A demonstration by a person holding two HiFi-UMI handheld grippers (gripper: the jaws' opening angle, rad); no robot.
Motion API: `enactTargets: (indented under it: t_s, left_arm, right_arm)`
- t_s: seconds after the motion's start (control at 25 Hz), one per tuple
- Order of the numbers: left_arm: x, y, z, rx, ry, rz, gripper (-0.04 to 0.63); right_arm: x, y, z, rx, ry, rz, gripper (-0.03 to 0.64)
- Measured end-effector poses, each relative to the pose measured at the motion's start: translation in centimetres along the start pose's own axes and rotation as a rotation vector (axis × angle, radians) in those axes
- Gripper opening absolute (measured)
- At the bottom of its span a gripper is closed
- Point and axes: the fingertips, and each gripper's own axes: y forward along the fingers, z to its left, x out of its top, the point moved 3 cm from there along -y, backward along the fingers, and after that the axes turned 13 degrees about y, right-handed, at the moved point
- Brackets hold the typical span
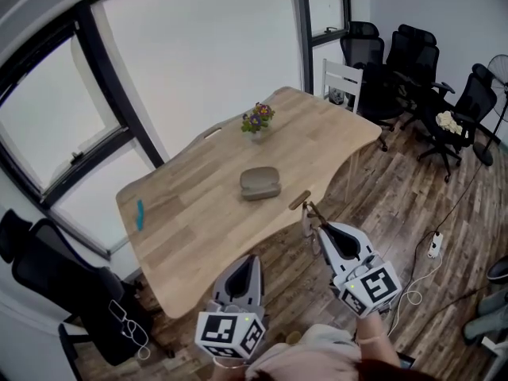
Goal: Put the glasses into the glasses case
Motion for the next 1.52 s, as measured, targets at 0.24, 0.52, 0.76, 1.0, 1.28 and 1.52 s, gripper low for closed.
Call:
enactTargets:
  t_s: [0.24, 0.52, 0.76, 1.0, 1.28, 1.52]
  left_arm:
    - [-0.2, 0.8, 1.0, -0.004, -0.014, -0.003, 0.002]
    - [-0.4, 2.6, 1.4, -0.014, -0.016, 0.003, 0.002]
    - [-0.6, 4.6, 2.7, -0.002, -0.009, 0.014, 0.002]
    - [-0.7, 7.4, 4.1, 0.002, -0.008, 0.031, 0.002]
    - [-0.7, 11.0, 6.1, 0.005, -0.006, 0.046, 0.002]
    - [-0.6, 14.1, 7.6, 0.006, -0.009, 0.053, 0.002]
  right_arm:
    - [0.0, 1.3, -0.1, -0.002, -0.012, 0.003, 0.017]
    - [-0.4, 2.8, -1.4, 0.0, -0.008, 0.004, 0.017]
    - [-0.9, 5.0, -2.7, 0.007, 0.003, 0.009, 0.017]
    - [-1.5, 7.6, -4.5, 0.008, 0.016, 0.019, 0.017]
    - [-2.1, 11.1, -6.7, 0.016, 0.031, 0.037, 0.017]
    - [-2.6, 14.0, -8.5, 0.023, 0.022, 0.062, 0.017]
